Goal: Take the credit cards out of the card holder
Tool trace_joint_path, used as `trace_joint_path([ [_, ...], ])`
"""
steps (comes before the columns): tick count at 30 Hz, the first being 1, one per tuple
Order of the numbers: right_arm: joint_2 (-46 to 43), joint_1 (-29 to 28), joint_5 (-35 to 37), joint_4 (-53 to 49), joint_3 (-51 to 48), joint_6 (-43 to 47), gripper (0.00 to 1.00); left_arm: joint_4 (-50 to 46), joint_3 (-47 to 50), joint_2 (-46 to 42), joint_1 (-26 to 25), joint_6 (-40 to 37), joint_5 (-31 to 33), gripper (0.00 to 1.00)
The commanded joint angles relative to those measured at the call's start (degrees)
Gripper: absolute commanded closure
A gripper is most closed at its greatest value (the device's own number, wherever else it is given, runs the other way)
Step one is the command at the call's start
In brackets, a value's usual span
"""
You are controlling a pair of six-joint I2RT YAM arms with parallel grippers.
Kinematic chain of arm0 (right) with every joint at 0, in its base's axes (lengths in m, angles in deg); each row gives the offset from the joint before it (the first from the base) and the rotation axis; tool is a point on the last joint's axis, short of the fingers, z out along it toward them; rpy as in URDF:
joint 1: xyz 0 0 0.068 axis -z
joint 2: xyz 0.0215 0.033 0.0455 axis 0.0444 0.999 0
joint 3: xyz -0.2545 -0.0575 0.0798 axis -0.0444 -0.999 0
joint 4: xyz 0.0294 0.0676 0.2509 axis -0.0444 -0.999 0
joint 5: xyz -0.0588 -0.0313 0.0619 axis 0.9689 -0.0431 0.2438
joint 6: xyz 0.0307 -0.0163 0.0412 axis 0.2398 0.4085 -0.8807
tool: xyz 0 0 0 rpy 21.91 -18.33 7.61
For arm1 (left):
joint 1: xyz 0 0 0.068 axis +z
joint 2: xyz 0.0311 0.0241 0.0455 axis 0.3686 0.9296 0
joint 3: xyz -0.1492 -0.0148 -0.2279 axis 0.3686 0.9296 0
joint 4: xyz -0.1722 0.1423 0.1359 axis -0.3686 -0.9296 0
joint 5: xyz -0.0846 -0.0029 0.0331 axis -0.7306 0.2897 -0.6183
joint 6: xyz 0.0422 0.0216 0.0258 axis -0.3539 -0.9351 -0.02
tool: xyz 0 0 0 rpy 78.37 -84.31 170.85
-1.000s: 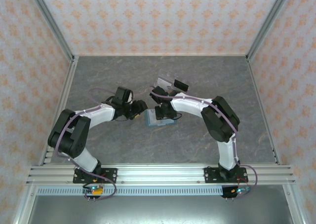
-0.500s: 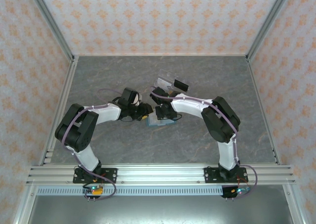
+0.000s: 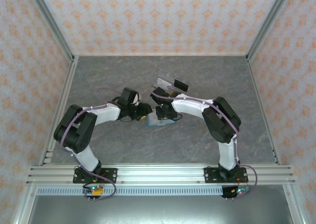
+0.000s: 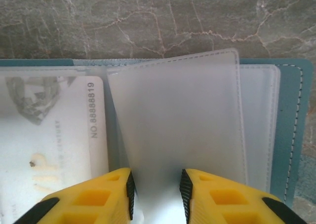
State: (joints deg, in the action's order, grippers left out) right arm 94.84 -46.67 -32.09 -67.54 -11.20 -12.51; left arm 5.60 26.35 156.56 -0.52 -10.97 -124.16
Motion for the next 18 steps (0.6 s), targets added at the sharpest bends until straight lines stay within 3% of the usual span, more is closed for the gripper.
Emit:
trace_joint_path([
  [1,-2.30,0.61,2.12,-1.56,-1.51,0.51,0.64,-1.37,-0.09,-1.82,-0.09,-1.09,1.26,0.57],
  [7,-1.74,0.61,-8.49,0.24,-0.31,3.84,0.60,-0.97,0.31,-2.32,-0.12,-0.76,2.54,0.57],
  [18,3.11,0.61,-1.60,-2.82,-0.19,3.31,0.61,2.34,0.91,-0.75,-0.35,1.90,0.92,0.58],
])
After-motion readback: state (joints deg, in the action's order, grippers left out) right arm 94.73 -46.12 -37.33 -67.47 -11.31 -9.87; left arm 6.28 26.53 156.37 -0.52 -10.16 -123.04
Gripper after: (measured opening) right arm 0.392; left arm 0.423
